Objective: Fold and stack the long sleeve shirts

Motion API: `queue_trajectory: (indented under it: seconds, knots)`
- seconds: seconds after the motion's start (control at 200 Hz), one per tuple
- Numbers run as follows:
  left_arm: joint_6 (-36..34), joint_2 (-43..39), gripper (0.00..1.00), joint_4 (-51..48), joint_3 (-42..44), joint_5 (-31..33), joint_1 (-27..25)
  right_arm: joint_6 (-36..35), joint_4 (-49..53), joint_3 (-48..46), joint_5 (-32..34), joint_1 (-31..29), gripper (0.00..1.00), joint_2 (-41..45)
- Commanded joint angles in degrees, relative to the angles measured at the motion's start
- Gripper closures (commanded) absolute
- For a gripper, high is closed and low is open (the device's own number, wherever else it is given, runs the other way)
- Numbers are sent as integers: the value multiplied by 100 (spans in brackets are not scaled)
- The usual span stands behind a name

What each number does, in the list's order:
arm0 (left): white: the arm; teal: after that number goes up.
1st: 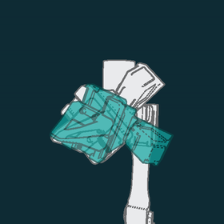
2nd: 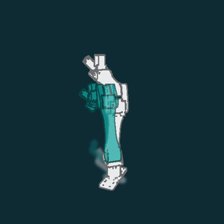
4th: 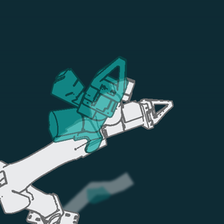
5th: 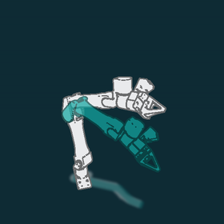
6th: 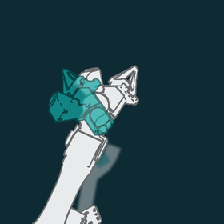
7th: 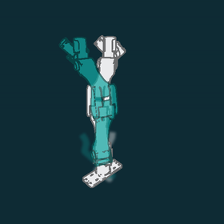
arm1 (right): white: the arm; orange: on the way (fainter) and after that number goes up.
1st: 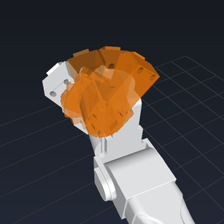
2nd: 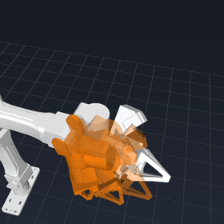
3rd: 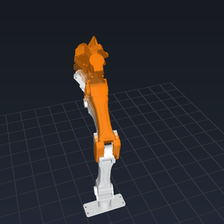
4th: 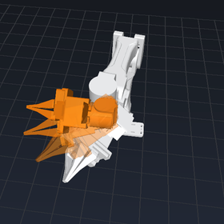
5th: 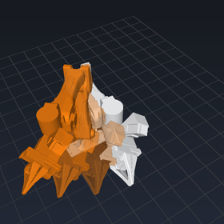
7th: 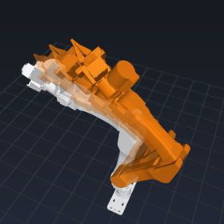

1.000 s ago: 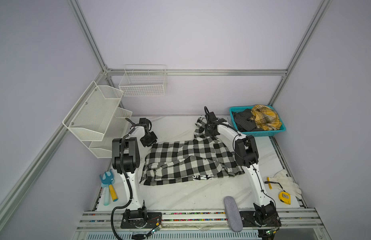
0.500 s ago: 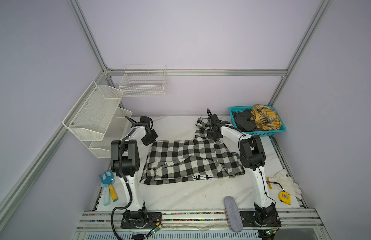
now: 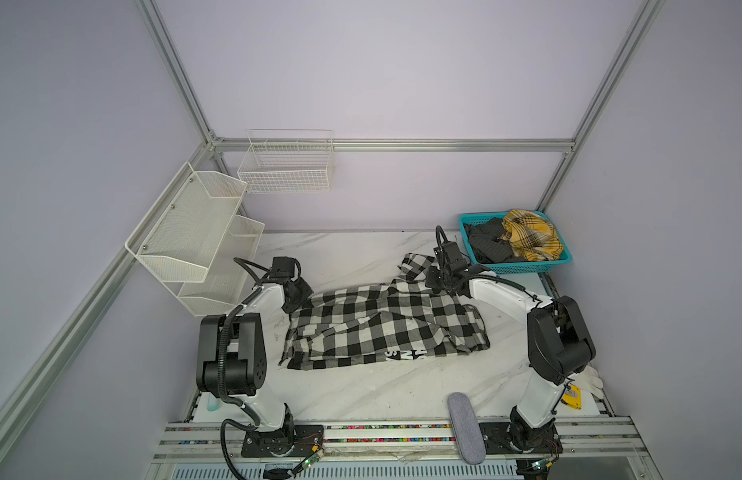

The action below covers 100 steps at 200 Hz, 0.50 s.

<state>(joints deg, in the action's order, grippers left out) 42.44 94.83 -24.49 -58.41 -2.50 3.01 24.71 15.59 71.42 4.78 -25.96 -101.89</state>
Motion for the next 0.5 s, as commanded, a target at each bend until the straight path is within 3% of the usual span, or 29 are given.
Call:
queue_trajectory:
  seconds: [0.0,0.16,0.4,0.495]
  knots:
    - [248,-768,100,432,522,224,69,294,-220,-355,18,-18,100,152]
    - [196,-1086,100,393,921,494,86,497,-231,-777,229,-18,100,282]
    - [484,-1326,100,444,1341,212,128,614,-159,-967,381,-22,100,356]
    - [425,-1552,100,357,1470,417,122,616,-143,-989,368,-25,100,334]
